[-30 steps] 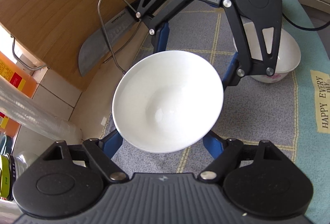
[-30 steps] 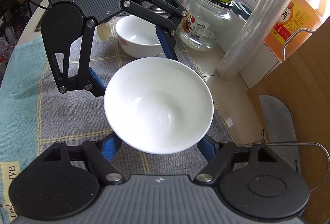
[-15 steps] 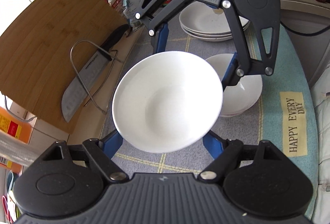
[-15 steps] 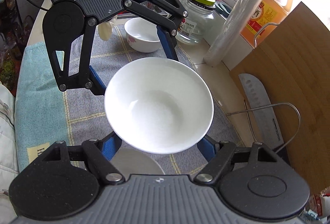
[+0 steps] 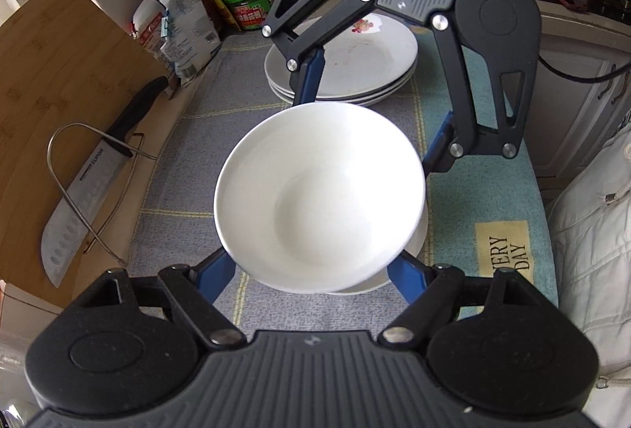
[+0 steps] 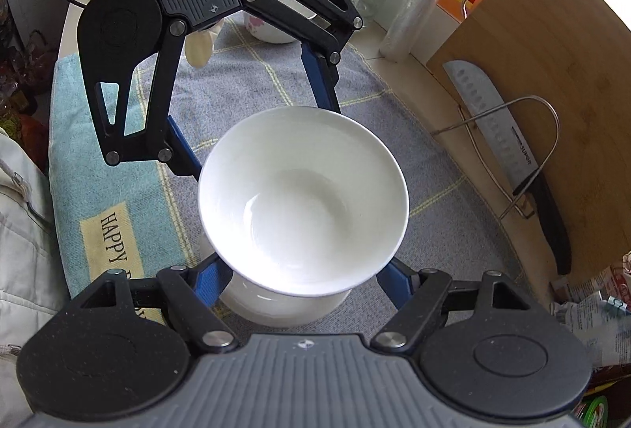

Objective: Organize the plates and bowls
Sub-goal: 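Carry the white bowl with both grippers over the large white bowl, then lower the white bowl into the large bowl and open both grippers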

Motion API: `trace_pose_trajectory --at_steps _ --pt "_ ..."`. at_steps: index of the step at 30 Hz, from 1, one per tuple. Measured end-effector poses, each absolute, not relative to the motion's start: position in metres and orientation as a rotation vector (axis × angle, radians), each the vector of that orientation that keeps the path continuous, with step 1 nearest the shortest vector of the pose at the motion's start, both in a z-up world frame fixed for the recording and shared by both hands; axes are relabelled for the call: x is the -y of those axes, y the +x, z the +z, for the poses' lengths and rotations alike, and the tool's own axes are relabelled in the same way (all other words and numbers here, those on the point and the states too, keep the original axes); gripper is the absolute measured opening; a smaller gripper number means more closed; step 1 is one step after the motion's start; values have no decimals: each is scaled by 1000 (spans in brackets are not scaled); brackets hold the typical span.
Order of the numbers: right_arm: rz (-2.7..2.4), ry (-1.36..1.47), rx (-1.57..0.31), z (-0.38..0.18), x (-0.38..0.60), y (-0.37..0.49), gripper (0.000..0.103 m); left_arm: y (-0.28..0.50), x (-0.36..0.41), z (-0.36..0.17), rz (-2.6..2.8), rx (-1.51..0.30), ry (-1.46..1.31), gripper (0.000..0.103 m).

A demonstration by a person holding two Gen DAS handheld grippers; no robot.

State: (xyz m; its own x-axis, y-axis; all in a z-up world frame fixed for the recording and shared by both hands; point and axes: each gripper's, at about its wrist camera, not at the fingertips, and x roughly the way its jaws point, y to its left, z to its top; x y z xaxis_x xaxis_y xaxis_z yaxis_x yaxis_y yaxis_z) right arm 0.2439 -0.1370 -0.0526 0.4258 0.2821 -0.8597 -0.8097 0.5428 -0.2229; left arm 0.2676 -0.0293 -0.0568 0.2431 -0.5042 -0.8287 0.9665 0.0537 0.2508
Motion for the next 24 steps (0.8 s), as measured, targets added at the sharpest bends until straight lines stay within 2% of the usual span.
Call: trace_pose_trajectory --at_steps 24 --pt "786 -670 -946 -70 143 249 83 276 41 -72 -1258 -731 927 83"
